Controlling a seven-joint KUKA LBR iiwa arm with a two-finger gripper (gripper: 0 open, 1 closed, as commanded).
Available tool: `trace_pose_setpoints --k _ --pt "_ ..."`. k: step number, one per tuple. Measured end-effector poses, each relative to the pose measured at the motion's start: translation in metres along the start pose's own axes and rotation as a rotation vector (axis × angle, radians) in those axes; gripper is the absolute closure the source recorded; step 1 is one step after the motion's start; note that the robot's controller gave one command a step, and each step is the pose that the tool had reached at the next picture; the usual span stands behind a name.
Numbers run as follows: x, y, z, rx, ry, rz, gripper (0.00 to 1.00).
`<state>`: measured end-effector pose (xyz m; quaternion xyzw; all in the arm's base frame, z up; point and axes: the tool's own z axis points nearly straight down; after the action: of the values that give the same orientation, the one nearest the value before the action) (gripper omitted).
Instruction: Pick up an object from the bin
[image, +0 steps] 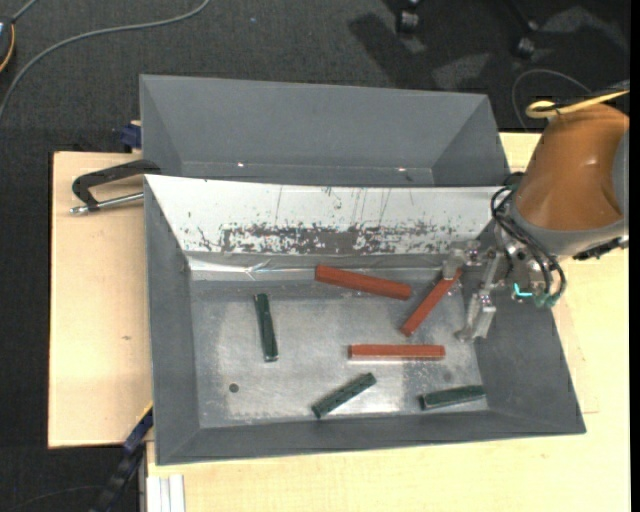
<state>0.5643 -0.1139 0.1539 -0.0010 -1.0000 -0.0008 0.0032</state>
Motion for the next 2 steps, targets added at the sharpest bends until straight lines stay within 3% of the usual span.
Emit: trace_pose_setpoints --k 1,2 --pt "0.0519 0.0571 0.0877 -0.002 0.0 -0.014 0.0" --pt "0.0461 0.0543 0.0807 0.001 -0.017 -0.011 1.0"
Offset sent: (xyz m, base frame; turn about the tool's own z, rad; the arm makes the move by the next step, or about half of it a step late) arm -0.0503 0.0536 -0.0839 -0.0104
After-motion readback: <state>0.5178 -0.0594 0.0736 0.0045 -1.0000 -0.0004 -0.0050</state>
